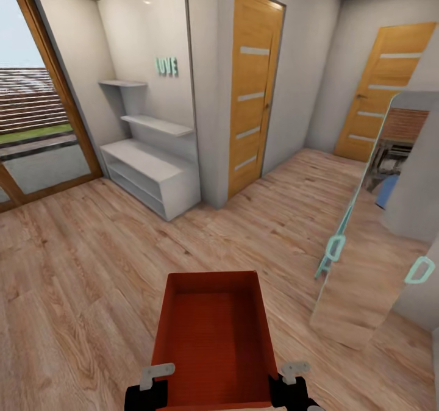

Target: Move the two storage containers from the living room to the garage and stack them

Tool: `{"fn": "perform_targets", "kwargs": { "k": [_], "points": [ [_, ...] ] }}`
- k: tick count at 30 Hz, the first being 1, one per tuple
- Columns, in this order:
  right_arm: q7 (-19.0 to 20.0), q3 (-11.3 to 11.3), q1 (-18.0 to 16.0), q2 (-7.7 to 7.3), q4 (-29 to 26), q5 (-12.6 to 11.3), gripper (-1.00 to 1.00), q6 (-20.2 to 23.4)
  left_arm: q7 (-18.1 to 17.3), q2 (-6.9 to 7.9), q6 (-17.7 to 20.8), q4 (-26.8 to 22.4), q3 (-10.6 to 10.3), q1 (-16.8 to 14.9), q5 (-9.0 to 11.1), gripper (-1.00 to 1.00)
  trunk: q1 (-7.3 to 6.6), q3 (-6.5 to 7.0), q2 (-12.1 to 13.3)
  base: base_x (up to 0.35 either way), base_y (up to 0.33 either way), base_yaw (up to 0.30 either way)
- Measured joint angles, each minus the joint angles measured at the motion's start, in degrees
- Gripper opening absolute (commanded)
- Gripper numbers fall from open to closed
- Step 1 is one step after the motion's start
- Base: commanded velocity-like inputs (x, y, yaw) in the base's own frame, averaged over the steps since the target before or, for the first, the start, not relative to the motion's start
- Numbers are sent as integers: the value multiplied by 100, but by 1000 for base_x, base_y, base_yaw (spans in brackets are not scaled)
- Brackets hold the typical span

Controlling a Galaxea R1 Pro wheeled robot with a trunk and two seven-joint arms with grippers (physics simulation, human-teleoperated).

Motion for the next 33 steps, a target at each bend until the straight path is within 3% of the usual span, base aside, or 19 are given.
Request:
{"fn": "perform_targets", "kwargs": {
  "k": [7,33],
  "points": [
    [1,-1,0,0,-1,4,-100,1,-1,-1,0,1,0,-1,1,-100,0,0,0,322,131,-132],
    [0,2,-1,0,-2,4,-100,-4,-7,0,2,-7,5,-1,-7,-100,1,0,0,260,221,-260]
  ]
}}
